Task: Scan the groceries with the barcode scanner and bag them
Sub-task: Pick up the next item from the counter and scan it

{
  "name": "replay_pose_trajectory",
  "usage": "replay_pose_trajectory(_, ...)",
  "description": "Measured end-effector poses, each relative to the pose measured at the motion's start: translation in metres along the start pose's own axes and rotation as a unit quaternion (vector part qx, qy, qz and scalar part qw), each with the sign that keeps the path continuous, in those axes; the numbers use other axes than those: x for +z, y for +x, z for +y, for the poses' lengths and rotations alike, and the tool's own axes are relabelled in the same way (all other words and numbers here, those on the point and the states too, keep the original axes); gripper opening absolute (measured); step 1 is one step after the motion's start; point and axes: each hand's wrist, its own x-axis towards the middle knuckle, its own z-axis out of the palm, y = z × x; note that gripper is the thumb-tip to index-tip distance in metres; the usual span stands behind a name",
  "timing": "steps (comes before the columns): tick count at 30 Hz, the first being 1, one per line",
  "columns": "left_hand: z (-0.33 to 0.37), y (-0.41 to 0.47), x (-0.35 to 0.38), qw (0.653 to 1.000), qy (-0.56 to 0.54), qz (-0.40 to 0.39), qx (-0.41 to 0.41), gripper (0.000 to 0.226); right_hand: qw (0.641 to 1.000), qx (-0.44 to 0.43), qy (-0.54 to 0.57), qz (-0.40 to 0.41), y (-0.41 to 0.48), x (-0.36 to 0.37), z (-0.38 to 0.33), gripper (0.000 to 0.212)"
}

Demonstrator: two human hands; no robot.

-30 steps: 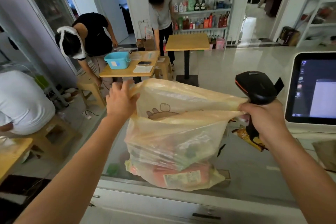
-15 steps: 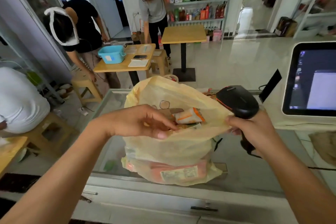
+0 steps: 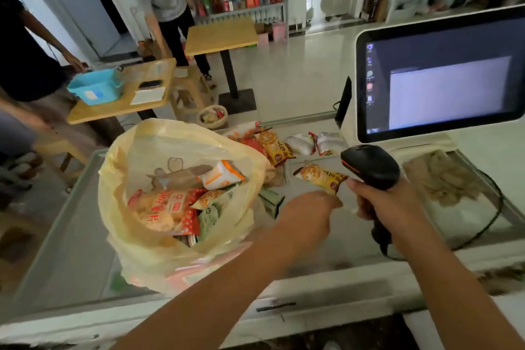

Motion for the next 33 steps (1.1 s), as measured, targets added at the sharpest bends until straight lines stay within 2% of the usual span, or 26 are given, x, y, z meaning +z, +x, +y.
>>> replay_pose_trajectory(2,-0.021,0.021,0.013,0.99,0.092,-0.053,-0.089,0.049,1.0,0.022,-0.003,-0.015,0.005,-0.004,0.015,0.019)
replay_pose_trajectory(5,-0.052,0.041,0.024,0.951,0.213,-0.11,-0.196,0.047,0.998,0.052,0.007,-0.033,0.013,-0.008,0.037,0.02)
replay_pose_trajectory(7,-0.063,0.05,0.03,0.926,0.253,-0.149,-0.239,0.062,0.996,0.07,0.019,-0.045,0.018,-0.01,0.048,0.019)
replay_pose_trajectory(9,-0.065,0.056,0.034,0.9,0.318,-0.177,-0.239,0.067,0.994,0.081,0.016,-0.067,0.024,-0.011,0.055,0.017)
replay_pose_trajectory(13,-0.068,0.05,0.048,0.854,0.431,-0.201,-0.213,0.05,0.99,0.092,0.001,-0.104,0.029,-0.012,0.064,0.02)
replay_pose_trajectory(15,-0.069,0.047,0.048,0.851,0.452,-0.173,-0.206,0.042,0.989,0.095,0.003,-0.113,0.028,-0.015,0.064,0.021)
replay_pose_trajectory(16,-0.066,0.049,0.047,0.861,0.441,-0.151,-0.205,0.04,0.989,0.095,0.007,-0.116,0.027,-0.018,0.064,0.021)
replay_pose_trajectory(19,-0.049,0.063,0.034,0.924,0.308,-0.062,-0.219,0.05,0.99,0.088,0.03,-0.102,0.026,-0.027,0.057,0.019)
replay_pose_trajectory(21,-0.028,0.07,0.013,0.959,0.098,0.004,-0.264,0.057,0.994,0.068,0.051,-0.066,0.025,-0.03,0.05,0.016)
replay_pose_trajectory(22,-0.017,0.071,0.002,0.955,-0.039,0.041,-0.292,0.056,0.996,0.053,0.062,-0.044,0.024,-0.03,0.046,0.016)
replay_pose_trajectory(23,-0.009,0.072,-0.005,0.93,-0.182,0.08,-0.309,0.053,0.997,0.035,0.071,-0.024,0.022,-0.029,0.043,0.018)
replay_pose_trajectory(24,-0.003,0.074,-0.01,0.889,-0.31,0.113,-0.319,0.051,0.997,0.014,0.07,-0.01,0.02,-0.029,0.038,0.022)
replay_pose_trajectory(25,0.005,0.076,-0.014,0.839,-0.415,0.13,-0.326,0.057,0.998,-0.002,0.065,-0.005,0.019,-0.028,0.034,0.024)
replay_pose_trajectory(26,0.008,0.08,-0.015,0.796,-0.49,0.139,-0.328,0.073,0.998,-0.015,0.065,-0.007,0.017,-0.027,0.031,0.027)
replay_pose_trajectory(28,0.016,0.082,-0.017,0.738,-0.568,0.138,-0.336,0.118,0.996,-0.043,0.078,-0.023,0.012,-0.025,0.024,0.032)
replay_pose_trajectory(29,0.019,0.083,-0.017,0.717,-0.593,0.139,-0.34,0.129,0.995,-0.05,0.085,-0.025,0.01,-0.023,0.022,0.034)
replay_pose_trajectory(31,0.029,0.082,-0.021,0.697,-0.618,0.136,-0.338,0.128,0.993,-0.066,0.096,-0.021,0.006,-0.022,0.019,0.039)
replay_pose_trajectory(33,0.035,0.079,-0.024,0.68,-0.653,0.117,-0.312,0.106,0.993,-0.067,0.098,-0.004,0.005,-0.023,0.017,0.038)
